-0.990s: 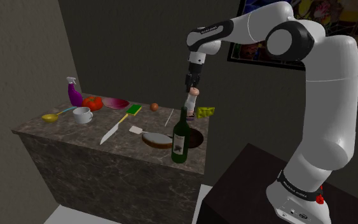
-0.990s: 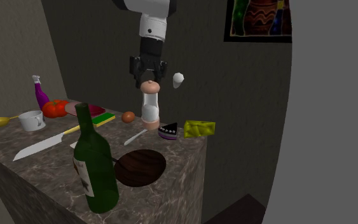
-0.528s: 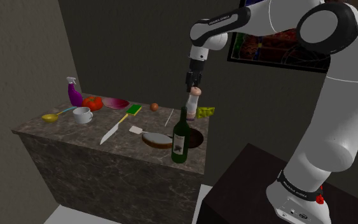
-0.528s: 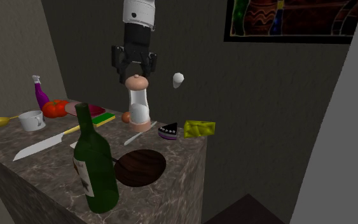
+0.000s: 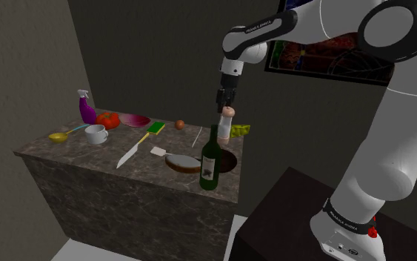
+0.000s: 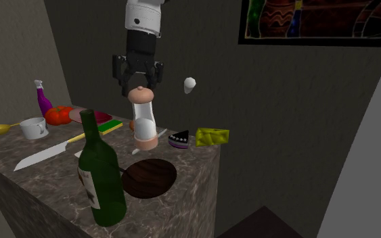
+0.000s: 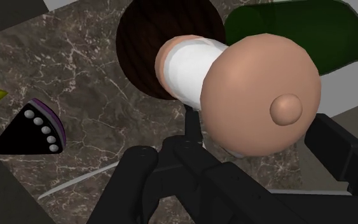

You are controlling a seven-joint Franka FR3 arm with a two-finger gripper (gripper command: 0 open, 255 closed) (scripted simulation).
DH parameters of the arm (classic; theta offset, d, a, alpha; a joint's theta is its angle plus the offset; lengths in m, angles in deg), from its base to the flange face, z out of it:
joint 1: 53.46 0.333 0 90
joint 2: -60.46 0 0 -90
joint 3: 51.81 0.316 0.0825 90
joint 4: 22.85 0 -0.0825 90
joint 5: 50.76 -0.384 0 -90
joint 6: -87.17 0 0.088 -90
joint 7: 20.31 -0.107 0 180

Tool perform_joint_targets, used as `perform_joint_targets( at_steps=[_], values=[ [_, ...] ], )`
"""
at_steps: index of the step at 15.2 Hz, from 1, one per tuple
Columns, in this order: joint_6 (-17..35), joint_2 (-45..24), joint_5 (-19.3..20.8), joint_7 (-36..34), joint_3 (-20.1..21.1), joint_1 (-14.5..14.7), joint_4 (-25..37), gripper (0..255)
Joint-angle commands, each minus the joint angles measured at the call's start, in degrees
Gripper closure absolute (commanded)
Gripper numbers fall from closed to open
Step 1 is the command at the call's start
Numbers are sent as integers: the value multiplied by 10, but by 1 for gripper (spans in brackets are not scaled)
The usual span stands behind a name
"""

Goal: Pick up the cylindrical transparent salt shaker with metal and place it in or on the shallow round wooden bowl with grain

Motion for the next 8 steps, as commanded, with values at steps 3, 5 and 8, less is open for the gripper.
perform_joint_targets(
  at_steps=[3,5,8],
  values=[
    [28,-10,-4,7,1,0,-18,255],
    [42,-16,-7,11,1,0,-27,255],
    [62,-26,-11,16,2,0,-38,255]
  ],
)
